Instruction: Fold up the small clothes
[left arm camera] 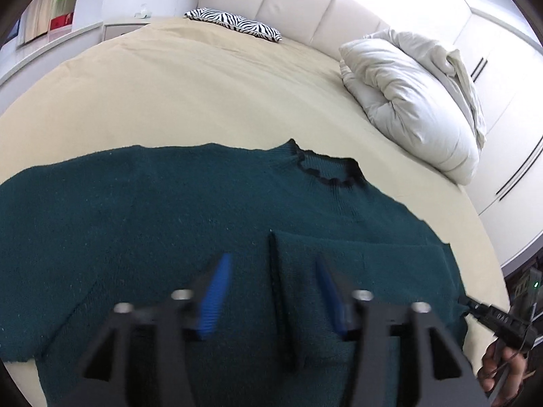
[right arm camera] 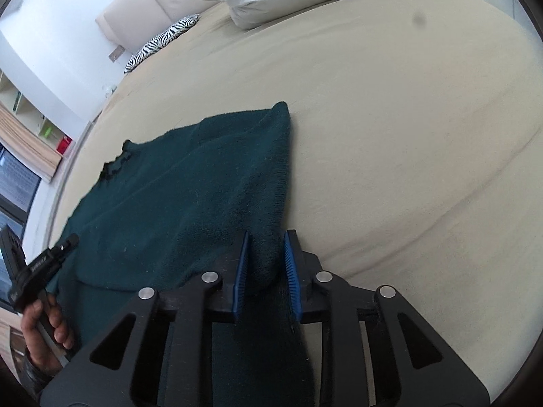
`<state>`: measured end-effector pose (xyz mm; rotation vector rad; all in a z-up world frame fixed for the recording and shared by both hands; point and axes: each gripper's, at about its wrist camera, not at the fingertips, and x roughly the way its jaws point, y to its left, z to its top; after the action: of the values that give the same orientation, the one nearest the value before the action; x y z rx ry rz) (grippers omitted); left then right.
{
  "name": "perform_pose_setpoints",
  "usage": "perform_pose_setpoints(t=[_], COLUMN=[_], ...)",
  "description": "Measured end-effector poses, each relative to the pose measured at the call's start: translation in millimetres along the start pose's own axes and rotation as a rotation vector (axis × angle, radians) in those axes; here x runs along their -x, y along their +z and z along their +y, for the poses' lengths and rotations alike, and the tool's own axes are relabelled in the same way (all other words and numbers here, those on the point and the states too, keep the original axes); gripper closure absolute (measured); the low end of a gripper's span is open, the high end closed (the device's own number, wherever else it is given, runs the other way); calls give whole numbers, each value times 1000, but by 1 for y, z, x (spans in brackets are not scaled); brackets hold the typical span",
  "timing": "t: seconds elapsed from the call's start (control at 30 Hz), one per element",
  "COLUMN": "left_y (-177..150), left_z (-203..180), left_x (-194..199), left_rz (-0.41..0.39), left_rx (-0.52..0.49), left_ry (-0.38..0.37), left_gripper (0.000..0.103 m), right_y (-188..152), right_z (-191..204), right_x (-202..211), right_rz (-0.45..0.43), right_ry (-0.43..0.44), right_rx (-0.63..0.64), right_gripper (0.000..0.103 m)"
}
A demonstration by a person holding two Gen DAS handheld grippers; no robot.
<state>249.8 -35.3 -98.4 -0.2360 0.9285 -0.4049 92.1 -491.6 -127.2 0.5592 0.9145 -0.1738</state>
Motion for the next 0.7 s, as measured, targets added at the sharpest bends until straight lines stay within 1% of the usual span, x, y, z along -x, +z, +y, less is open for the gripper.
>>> perform_pose_setpoints(t=[0.03,0.1,0.17,0.2,0.23,0.27,0.3,0.33,0.37,0.4,0.43,0.53,0.57,0.7], left_y=[0,-1,-2,-2,-2,-3,-3,-5,-6,-7,-8,-4,-3,-6], left_z=[-2,-6,-10,-11,-12,-12,-13,-15,-17,-20,-21,-21,-20,-20], left_x=[-2,-7,-10,-13,-17,-18,-18,-18,-18,-18,-18,-19,-19,-23], left_rz=[7,26,33,45,57,53,45,38,33,24,20,21,24,26], left_rx=[-10,-23,-48,-55,-64,-69,-83,-101,-112,-131,-141,-150,-150,-160], left_ry=[4,5,32,38,54,59,73,84,91,106,114,123,121,135], left_gripper=[46,46,60,77,84,85,89,90,91,93,93,99,99,98], right_y=[1,2,2,3,4,3,3,1,-1,-3,-3,-1,1,-1], right_z=[1,4,8,9,10,11,13,18,20,23,24,20,21,20], right_x=[1,5,8,9,9,8,4,-5,-9,-10,-10,-7,-4,-4], right_rz=[-3,-10,-19,-26,-28,-24,-9,35,50,40,32,23,15,10], right_ry=[-7,6,3,5,9,7,-10,-53,-77,-102,-118,-115,-118,-127], right_rx=[5,15,18,16,19,28,50,93,120,154,172,142,142,136], right_gripper=[77,74,63,61,61,61,61,61,62,65,71,85,88,89])
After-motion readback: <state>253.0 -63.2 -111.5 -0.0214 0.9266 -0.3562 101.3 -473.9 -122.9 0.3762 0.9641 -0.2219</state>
